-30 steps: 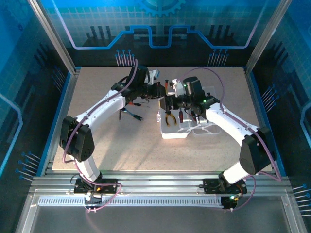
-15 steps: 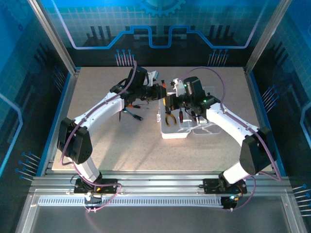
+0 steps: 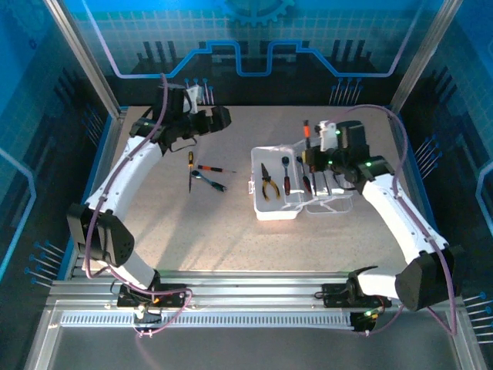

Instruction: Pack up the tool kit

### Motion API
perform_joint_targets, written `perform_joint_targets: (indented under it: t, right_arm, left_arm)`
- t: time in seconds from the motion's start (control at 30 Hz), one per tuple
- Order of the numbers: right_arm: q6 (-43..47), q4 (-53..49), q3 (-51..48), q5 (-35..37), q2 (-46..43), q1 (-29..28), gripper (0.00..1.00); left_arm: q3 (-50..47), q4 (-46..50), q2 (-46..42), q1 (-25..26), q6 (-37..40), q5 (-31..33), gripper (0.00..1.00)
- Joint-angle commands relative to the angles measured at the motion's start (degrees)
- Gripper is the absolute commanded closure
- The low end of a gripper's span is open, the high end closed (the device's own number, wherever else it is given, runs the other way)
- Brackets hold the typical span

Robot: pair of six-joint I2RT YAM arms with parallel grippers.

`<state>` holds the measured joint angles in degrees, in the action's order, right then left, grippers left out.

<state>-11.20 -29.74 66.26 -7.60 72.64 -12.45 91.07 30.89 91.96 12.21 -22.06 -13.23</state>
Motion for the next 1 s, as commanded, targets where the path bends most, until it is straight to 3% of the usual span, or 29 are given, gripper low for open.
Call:
perform_joint_targets:
  t: [0.0, 0.2, 0.57, 0.67, 0.83, 0.97]
  right_arm:
    - [4.73, -9.39, 0.00, 6.66, 0.56, 3.97, 1.00]
    - [6.39, -11.92, 0.36, 12.92, 5.88, 5.60, 1.00]
    - [6.44, -11.49, 0.87, 17.59, 12.10, 5.70, 1.00]
    - [6.62, -11.46, 0.81, 17.35, 12.61, 5.75, 0.91]
    - [6.57, -11.92, 1.14, 16.65, 11.28, 5.60, 0.64]
    - [6.62, -13.00, 2.47, 16.19, 8.51, 5.00, 0.55]
  left_arm:
    - [-3.23, 7.95, 2.07, -0.55, 4.47, 9.49, 0.01]
    - [-11.56, 7.28, 5.24, -1.13, 4.14, 14.67, 0.01]
    - [-15.97, 5.02, 5.97, -1.13, 4.11, 13.89, 0.01]
    - [-16.18, 4.88, 6.09, -1.13, 4.12, 13.62, 0.00]
    - [-15.49, 5.10, 6.75, -1.18, 4.28, 13.48, 0.01]
    - [-15.14, 5.49, 7.39, -1.13, 4.14, 13.64, 0.01]
